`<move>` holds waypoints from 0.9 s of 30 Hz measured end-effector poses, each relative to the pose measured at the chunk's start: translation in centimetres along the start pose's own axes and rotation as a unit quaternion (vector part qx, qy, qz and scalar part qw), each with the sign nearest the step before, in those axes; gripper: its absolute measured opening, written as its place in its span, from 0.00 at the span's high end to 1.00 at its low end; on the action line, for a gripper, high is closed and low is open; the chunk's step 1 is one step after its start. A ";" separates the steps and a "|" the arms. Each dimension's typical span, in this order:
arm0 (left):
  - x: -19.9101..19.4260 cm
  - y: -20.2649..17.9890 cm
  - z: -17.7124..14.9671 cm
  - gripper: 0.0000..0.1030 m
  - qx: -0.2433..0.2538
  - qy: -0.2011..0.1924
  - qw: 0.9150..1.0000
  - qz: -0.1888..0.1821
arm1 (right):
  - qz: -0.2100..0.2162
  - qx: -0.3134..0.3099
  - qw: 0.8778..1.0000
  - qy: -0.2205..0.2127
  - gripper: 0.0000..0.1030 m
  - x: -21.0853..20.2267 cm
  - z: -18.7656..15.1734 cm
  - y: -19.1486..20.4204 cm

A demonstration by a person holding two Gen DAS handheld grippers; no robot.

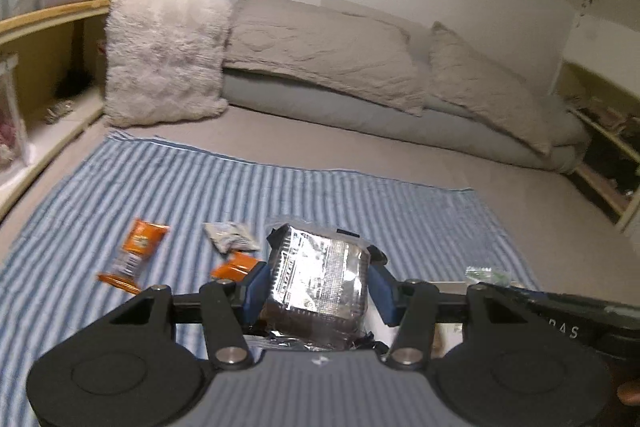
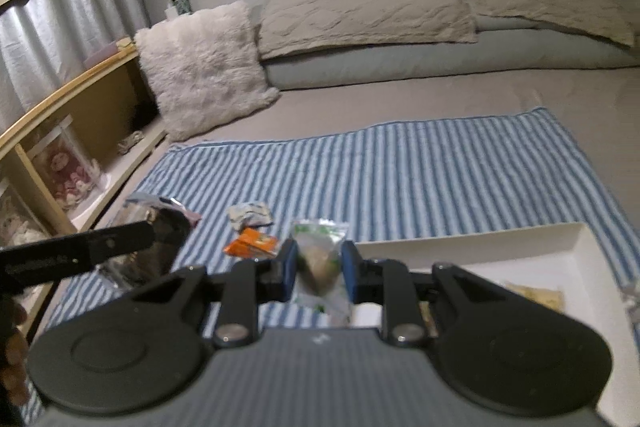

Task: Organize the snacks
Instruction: 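Carry the foil pack and cookie into the white box and open both tools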

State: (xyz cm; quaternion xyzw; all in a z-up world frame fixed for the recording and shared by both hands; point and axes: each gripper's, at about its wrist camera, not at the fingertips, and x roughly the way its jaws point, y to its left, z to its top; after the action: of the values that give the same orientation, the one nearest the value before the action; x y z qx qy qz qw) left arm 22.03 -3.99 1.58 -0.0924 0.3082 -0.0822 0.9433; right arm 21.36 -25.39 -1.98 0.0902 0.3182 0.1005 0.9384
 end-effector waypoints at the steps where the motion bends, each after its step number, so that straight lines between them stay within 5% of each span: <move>1: -0.1 -0.4 -0.2 0.47 -0.001 0.002 1.000 -0.009 | -0.001 0.002 1.000 -0.002 0.72 -0.5 -0.2 -0.4; 13: 1.2 -6.0 -4.1 0.47 0.031 0.060 0.995 -0.073 | -0.033 0.009 0.999 0.009 0.72 -4.3 -2.8 -4.9; 27: 6.4 -10.5 -9.2 0.47 0.057 0.159 0.982 -0.085 | -0.085 -0.007 0.993 0.082 0.72 -4.0 -7.3 -8.8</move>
State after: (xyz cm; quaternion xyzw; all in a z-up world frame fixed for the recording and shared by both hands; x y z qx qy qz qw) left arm 20.65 -16.68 -7.00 -0.0500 0.4402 -0.1937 0.8753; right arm 14.93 -34.12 -7.45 0.0475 0.3997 0.0293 0.9149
